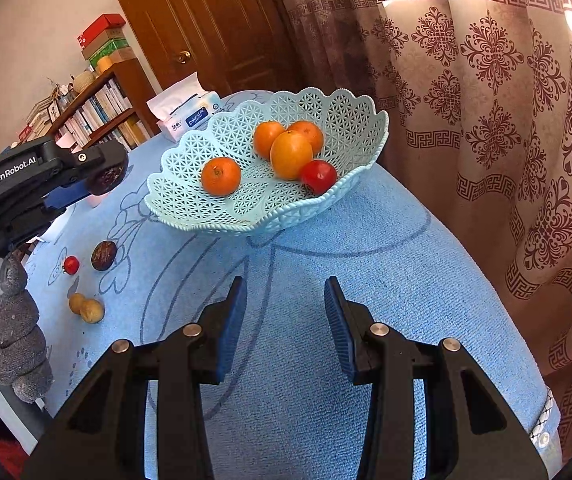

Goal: Organize fruits
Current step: 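Carry the brown fruit with the left gripper into the basket and release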

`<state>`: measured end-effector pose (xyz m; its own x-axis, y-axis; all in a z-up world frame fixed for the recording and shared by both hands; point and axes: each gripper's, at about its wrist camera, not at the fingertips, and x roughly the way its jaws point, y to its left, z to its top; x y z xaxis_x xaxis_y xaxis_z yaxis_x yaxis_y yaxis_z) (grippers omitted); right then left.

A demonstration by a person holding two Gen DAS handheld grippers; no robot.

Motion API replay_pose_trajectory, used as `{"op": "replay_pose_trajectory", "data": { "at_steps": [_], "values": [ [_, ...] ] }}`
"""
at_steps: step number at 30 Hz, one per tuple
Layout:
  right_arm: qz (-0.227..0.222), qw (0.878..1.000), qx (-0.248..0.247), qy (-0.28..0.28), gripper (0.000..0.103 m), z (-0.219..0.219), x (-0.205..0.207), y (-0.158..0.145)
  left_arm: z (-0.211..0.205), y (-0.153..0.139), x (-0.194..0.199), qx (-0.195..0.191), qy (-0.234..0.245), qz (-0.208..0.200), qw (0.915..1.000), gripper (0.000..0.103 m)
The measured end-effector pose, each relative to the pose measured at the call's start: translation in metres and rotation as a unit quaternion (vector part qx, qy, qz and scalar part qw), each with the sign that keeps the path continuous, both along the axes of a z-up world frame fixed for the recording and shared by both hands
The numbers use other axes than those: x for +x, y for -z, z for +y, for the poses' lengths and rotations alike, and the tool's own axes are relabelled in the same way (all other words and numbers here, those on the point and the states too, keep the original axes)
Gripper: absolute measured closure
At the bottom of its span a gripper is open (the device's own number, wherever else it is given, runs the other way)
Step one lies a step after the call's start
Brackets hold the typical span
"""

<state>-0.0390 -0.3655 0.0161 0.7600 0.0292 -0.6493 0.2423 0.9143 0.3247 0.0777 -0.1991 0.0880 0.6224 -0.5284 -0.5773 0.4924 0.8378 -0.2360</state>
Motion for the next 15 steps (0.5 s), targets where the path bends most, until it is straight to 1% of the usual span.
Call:
{"op": "replay_pose_trajectory", "data": {
  "at_steps": [9,15],
  "values": [
    [-0.002,1.0,0.014,-0.005,0.061,-0.002,0.0,0.002,-0.033,0.01,0.001,0.02,0.03,0.005,0.9993,0.06],
    [-0.002,1.0,0.017,-0.006,0.061,-0.002,0.0,0.002,-0.033,0.015,0.004,0.02,0.023,0.01,0.9995,0.058]
  ]
}}
